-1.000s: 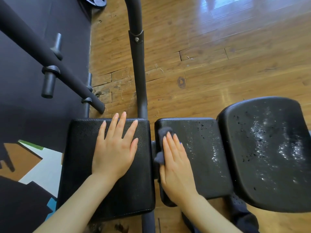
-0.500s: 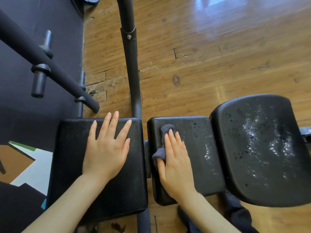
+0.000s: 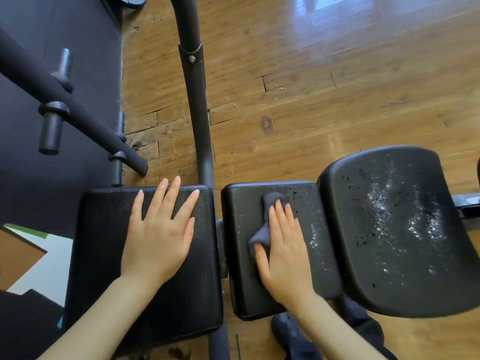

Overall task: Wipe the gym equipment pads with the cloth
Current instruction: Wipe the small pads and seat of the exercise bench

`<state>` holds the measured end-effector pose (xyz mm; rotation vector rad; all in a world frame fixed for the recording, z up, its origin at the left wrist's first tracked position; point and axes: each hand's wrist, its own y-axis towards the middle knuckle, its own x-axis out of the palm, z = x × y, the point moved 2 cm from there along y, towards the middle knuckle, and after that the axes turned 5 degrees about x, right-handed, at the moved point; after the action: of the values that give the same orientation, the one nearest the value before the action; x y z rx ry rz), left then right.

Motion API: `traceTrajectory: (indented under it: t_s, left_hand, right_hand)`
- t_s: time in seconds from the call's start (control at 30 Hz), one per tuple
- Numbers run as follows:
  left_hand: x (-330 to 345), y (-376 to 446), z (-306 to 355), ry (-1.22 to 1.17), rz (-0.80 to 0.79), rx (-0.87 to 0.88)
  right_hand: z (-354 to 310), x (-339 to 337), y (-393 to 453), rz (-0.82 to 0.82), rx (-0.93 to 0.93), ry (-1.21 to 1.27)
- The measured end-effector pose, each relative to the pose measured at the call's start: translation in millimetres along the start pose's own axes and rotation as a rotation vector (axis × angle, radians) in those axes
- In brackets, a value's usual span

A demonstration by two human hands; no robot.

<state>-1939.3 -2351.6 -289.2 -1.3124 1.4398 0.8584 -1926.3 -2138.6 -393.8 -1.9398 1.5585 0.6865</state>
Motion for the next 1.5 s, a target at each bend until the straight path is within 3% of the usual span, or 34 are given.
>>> traceTrajectory:
  t_s: [0.1, 0.37, 0.6, 0.87, 1.03, 1.13, 1.33, 1.5]
  left_hand:
    - [-1, 1, 1, -0.001, -0.002, 0.002]
    - [3, 3, 4, 0.011, 0.001, 0.069]
    - [2, 0, 19, -0.019, -0.023, 0.011]
    - [11, 0, 35, 0.001, -0.029, 0.048]
    - [9, 0, 47, -0.017, -0.081, 0.005]
    - [9, -1, 51, 0.019, -0.101, 0.075]
    - [8, 2, 52, 0.018, -0.109, 0.101]
    - [7, -3, 54, -0.007, -0.15, 0.224]
  right_hand:
    - [14, -6, -38, -0.027, -0.038, -0.025]
    - [10, -5, 54, 0.003, 0.014, -0.103]
    - [38, -17, -44, -0.042, -0.07, -0.053]
    - [24, -10, 41, -0.003, -0.069, -0.095]
    - [38, -16, -31, -0.046, -0.075, 0.009]
    - [48, -19, -50, -0.059, -0.109, 0.013]
    - [36, -12, 41, 0.007, -0.019, -0.05]
    - [48, -16, -32, -0.022, -0.017, -0.012]
